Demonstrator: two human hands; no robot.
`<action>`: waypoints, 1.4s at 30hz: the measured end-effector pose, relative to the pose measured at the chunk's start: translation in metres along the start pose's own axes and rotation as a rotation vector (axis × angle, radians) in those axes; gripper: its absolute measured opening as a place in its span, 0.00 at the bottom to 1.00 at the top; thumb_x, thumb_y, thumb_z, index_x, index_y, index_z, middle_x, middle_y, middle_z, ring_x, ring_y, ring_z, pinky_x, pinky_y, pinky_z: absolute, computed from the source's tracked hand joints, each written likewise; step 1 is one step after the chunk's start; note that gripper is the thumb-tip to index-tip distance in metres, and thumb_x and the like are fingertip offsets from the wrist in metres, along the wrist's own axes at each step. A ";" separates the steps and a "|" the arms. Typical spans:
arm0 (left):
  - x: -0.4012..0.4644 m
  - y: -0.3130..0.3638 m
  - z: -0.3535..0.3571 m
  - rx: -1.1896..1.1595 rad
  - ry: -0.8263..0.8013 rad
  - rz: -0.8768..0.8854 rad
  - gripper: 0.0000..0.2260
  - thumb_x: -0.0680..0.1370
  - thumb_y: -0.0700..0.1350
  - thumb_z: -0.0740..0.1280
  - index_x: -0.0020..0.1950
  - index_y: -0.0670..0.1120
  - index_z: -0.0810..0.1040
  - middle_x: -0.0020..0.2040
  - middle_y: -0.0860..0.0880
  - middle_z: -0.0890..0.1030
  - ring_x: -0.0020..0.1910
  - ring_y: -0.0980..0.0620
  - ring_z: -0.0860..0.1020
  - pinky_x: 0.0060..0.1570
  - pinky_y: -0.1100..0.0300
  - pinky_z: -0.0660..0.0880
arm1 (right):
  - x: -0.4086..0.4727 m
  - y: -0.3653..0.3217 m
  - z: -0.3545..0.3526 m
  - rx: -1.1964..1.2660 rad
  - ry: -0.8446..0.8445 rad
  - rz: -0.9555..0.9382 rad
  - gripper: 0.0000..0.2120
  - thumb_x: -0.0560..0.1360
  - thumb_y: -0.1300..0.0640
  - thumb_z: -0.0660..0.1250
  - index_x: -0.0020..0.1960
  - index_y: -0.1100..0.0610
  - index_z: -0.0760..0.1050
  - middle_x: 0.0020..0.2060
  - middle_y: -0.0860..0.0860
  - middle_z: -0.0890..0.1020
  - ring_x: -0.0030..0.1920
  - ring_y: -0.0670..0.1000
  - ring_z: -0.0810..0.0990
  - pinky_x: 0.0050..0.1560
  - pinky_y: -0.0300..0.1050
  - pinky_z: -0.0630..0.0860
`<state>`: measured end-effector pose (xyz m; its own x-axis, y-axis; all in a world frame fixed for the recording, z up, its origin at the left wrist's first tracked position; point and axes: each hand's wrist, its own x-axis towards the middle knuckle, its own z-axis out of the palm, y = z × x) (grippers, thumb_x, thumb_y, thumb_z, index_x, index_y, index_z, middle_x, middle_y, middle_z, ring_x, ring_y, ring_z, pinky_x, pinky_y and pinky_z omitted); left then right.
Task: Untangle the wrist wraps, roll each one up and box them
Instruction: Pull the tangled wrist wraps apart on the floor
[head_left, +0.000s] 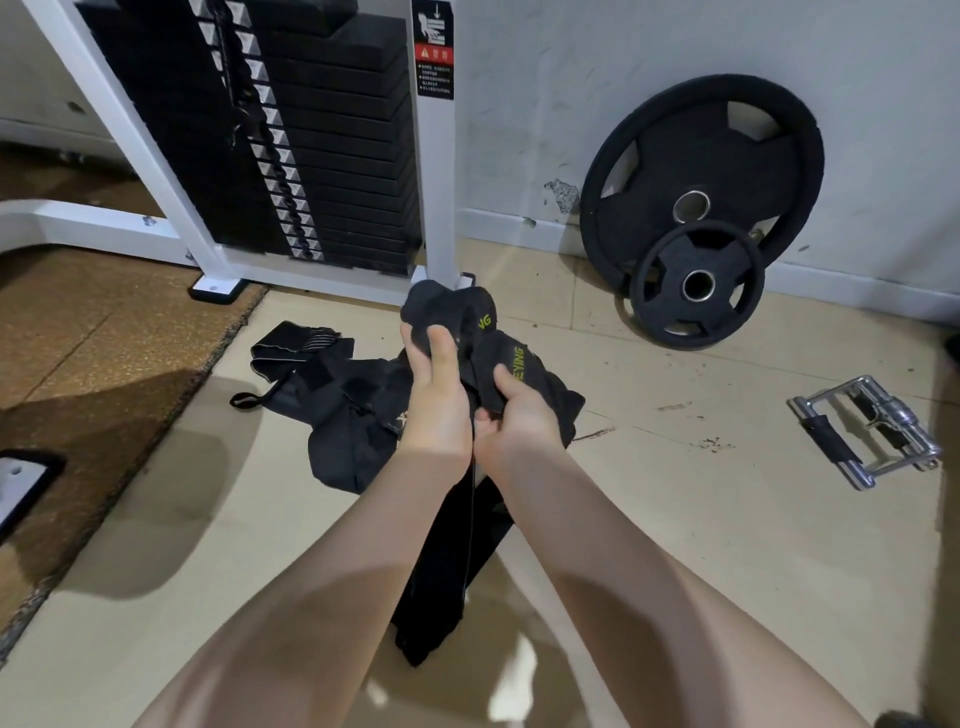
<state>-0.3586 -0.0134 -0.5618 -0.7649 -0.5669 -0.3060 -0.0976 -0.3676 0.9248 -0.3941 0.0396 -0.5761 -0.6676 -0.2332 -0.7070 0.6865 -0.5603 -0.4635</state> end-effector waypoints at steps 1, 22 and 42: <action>-0.004 0.001 0.002 -0.046 -0.012 -0.012 0.42 0.65 0.73 0.61 0.75 0.67 0.48 0.67 0.61 0.70 0.64 0.53 0.73 0.64 0.53 0.70 | -0.001 0.005 -0.002 -0.143 0.029 0.036 0.21 0.70 0.53 0.74 0.60 0.58 0.76 0.53 0.54 0.81 0.47 0.54 0.82 0.47 0.49 0.80; 0.026 0.070 -0.025 0.049 -0.119 0.484 0.37 0.77 0.35 0.62 0.74 0.67 0.53 0.75 0.62 0.57 0.74 0.60 0.61 0.72 0.49 0.62 | -0.039 -0.041 0.036 -1.480 -0.121 -1.127 0.18 0.76 0.51 0.68 0.62 0.56 0.68 0.51 0.49 0.71 0.46 0.51 0.72 0.47 0.46 0.69; 0.067 0.104 -0.005 -0.144 -0.216 0.217 0.22 0.79 0.29 0.56 0.68 0.48 0.71 0.57 0.47 0.81 0.55 0.50 0.79 0.53 0.59 0.78 | -0.038 -0.100 0.021 -1.150 -0.662 -0.615 0.07 0.77 0.64 0.65 0.49 0.52 0.74 0.38 0.39 0.83 0.42 0.40 0.81 0.44 0.38 0.77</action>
<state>-0.4172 -0.0932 -0.4877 -0.8768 -0.4796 -0.0359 0.1618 -0.3645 0.9171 -0.4433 0.0884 -0.4914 -0.7241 -0.6894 -0.0216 -0.1153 0.1519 -0.9816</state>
